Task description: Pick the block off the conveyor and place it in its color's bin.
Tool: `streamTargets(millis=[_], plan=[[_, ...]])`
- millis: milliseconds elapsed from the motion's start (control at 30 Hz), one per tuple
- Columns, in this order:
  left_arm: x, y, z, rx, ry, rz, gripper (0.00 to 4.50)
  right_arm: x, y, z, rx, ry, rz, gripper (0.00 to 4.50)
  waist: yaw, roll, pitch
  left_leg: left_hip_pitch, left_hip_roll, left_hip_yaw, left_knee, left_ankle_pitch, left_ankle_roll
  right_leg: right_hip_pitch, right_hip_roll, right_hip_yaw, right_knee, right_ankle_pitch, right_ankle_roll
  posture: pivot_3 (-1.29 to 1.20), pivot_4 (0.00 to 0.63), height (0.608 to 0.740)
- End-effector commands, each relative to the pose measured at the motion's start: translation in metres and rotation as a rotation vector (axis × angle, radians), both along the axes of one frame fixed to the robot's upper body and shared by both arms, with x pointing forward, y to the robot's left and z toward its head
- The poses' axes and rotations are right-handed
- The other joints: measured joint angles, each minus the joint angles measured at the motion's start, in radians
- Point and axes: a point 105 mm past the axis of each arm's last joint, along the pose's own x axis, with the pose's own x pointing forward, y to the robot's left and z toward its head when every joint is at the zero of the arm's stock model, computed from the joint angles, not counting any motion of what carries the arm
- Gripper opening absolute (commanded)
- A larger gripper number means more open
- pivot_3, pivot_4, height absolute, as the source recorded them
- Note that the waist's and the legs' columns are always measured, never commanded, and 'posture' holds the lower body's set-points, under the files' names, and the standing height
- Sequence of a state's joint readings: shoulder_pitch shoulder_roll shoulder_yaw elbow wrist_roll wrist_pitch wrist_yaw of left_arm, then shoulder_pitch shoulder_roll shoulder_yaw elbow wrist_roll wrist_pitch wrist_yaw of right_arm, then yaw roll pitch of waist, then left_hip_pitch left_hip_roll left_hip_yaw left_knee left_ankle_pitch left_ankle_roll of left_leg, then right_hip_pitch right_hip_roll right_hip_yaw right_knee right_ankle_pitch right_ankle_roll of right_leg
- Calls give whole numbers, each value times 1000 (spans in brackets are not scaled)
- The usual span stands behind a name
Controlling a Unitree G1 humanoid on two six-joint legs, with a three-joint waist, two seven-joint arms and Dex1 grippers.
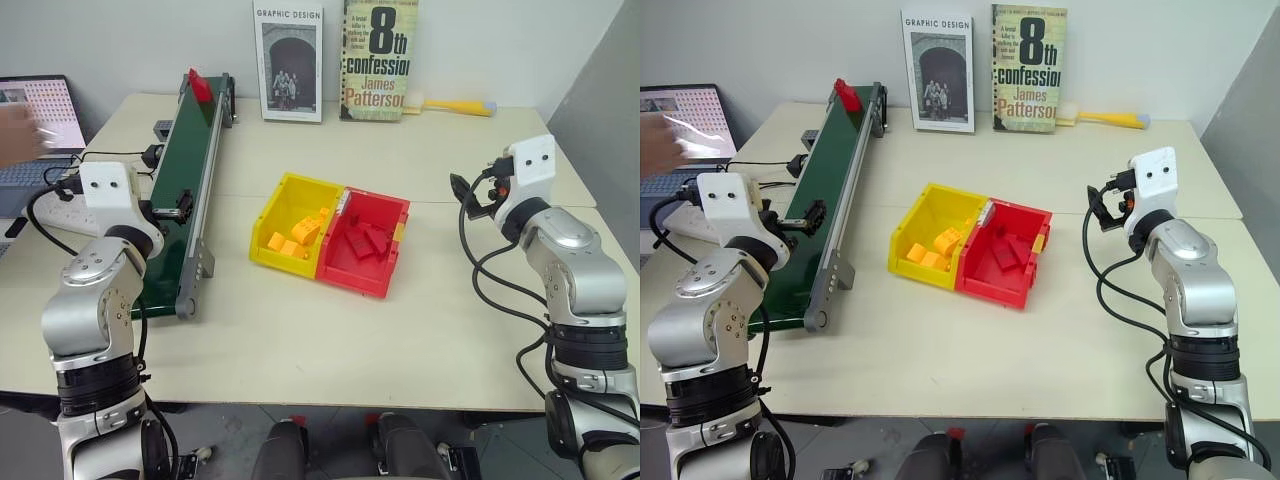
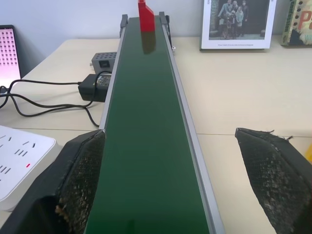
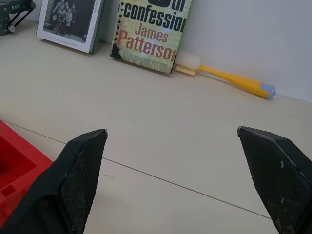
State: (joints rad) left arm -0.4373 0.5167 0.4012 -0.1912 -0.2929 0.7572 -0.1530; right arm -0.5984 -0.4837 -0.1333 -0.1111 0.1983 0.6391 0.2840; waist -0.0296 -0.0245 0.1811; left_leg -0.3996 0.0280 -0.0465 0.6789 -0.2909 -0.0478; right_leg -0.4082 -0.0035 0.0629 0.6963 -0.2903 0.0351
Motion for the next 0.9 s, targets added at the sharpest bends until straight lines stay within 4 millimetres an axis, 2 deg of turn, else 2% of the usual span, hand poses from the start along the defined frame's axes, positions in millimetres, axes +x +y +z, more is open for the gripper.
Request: streamTargets(millis=[33,667,767,900], plan=[[-7,6,17,33,-64,37,4435,-3,-2,16,-10,-57,-1,4500,0,0,0,0,0,0,0,0,0,0,0,0,0,0,0,0,150,740],[-19,25,16,21,-90,126,4435,-2,9,18,-15,-49,64,4500,0,0,0,0,0,0,0,0,0,0,0,0,0,0,0,0,150,740],[-19,25,14,10,-83,120,4435,-4,19,22,-14,-51,139,4500,0,0,0,0,0,0,0,0,0,0,0,0,0,0,0,0,150,740],[-16,22,11,0,-65,90,4435,-14,44,29,-25,-38,349,4500,0,0,0,0,0,0,0,0,0,0,0,0,0,0,0,0,150,740]])
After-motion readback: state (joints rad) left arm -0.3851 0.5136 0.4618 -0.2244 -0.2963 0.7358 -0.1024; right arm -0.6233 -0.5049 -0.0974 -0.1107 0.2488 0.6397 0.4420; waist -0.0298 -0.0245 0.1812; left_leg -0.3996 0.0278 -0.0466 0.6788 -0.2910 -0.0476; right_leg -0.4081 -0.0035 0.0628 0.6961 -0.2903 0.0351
